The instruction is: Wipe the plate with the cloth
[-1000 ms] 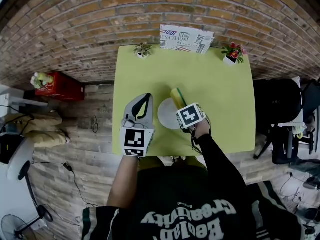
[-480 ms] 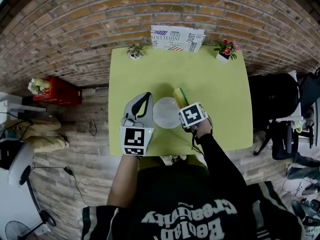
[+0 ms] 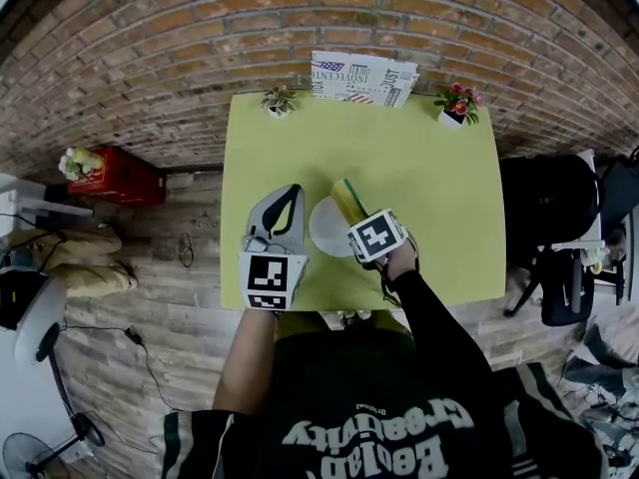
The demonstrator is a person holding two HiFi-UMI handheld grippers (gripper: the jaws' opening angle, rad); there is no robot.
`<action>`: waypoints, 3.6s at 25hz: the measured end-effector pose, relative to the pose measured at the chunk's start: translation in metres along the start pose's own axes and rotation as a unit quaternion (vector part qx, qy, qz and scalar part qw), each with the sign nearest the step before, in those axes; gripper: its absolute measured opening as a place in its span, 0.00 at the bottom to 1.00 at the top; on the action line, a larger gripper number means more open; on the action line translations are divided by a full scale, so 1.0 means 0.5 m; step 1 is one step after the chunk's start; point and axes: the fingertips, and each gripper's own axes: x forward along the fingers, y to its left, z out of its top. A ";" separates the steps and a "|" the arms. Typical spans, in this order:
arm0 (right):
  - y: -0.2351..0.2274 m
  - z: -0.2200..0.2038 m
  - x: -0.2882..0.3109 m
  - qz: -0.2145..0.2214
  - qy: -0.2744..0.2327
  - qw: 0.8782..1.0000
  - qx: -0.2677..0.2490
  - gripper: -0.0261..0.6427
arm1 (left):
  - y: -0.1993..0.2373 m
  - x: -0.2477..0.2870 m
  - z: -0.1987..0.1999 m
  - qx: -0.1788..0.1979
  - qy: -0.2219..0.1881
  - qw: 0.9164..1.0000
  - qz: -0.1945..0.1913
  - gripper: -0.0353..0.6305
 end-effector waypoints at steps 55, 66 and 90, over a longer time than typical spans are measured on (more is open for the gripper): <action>-0.067 -0.141 -0.029 -0.006 0.032 0.999 0.026 0.24 | -0.115 -0.038 0.027 0.010 -0.014 1.000 0.015 0.06; -0.053 -0.133 -0.033 0.011 0.017 1.000 0.004 0.25 | -0.120 -0.048 0.009 0.007 -0.008 0.999 0.032 0.06; 0.196 -0.070 0.021 0.060 0.051 0.997 -0.002 0.25 | 0.013 -0.113 -0.004 0.003 -0.001 1.000 -0.015 0.06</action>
